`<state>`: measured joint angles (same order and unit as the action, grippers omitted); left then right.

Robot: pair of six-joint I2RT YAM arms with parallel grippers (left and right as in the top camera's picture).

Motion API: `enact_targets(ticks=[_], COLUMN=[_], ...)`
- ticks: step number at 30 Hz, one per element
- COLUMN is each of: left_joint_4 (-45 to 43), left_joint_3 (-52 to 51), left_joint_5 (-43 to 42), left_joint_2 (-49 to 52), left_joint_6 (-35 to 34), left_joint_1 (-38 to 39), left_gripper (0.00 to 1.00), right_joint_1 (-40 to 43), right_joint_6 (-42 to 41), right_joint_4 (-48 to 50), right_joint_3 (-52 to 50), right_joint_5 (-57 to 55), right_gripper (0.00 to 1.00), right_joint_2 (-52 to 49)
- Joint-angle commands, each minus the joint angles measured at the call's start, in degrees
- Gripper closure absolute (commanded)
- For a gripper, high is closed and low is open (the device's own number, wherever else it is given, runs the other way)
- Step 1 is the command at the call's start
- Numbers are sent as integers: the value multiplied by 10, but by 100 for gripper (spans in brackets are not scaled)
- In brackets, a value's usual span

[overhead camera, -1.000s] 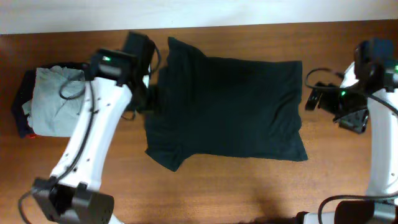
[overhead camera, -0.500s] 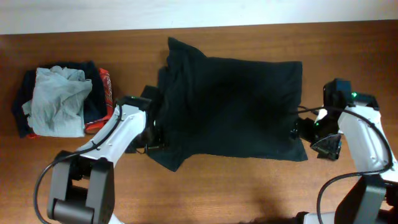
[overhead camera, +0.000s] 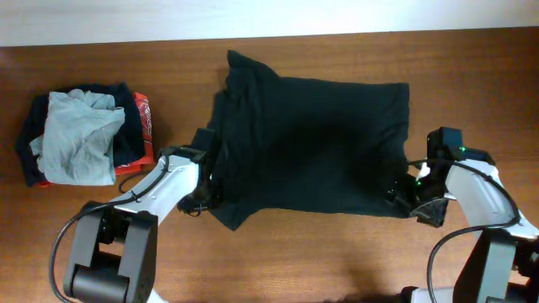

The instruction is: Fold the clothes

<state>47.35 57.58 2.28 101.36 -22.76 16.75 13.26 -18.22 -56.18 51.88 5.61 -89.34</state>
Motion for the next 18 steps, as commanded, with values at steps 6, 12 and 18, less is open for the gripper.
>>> enact_targets(ticks=[6, 12, 18], left_joint_4=[-37, -61, -66], left_joint_3=[-4, -4, -4], left_joint_5=[-1, 0, 0], left_joint_2=[-5, -5, -5], left_joint_6=[5, 5, 5], left_joint_1=[0, 0, 0], left_gripper=[60, 64, 64], right_joint_1=[-1, -1, -1], right_joint_6=[-1, -1, -1], right_joint_4=[37, 74, 115], right_joint_3=[-58, -82, -92], right_joint_5=[1, 1, 1], right_gripper=[24, 27, 26], right_joint_2=[6, 6, 6])
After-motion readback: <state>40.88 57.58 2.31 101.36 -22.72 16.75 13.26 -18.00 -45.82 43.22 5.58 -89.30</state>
